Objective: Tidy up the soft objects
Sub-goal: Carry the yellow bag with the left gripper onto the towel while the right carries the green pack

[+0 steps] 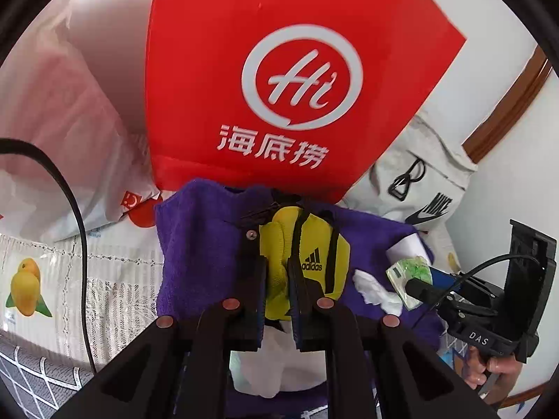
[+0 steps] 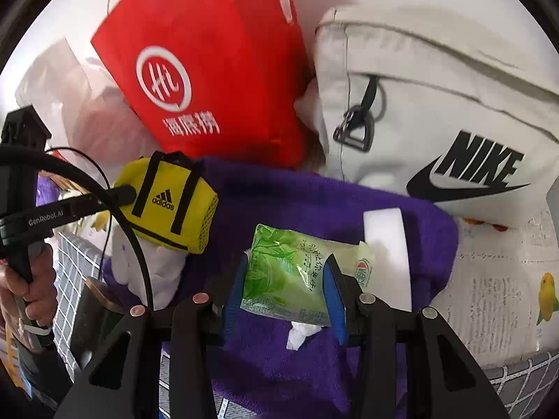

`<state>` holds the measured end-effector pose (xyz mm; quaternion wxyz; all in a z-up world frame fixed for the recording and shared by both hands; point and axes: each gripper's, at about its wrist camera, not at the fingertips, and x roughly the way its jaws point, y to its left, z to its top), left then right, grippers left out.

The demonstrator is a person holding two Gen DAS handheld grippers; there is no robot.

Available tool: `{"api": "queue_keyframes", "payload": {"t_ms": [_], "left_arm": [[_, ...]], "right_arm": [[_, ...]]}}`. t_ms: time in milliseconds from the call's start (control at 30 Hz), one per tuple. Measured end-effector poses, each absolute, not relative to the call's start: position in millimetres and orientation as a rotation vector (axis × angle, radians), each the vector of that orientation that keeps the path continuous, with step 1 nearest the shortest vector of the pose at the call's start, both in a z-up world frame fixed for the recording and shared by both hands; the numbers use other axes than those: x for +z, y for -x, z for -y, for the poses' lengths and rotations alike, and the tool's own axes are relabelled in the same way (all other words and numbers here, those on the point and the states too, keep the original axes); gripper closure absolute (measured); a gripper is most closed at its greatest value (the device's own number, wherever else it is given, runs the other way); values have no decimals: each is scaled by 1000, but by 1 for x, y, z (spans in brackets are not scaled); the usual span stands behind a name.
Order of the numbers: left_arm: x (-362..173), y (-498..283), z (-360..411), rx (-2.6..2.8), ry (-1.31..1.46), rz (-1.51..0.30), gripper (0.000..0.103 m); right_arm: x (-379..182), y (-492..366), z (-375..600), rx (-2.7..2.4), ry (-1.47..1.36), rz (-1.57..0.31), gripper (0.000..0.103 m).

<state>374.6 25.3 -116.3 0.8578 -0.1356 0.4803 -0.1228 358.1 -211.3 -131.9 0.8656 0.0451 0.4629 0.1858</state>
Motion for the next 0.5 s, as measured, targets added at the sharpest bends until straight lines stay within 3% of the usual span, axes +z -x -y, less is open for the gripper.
{"api": "queue_keyframes", "payload": {"t_ms": [500], "left_arm": [[-129, -376, -19, -248, 254, -1033, 89]], "right_arm": [[-157, -371, 194, 387, -59, -1037, 60]]}}
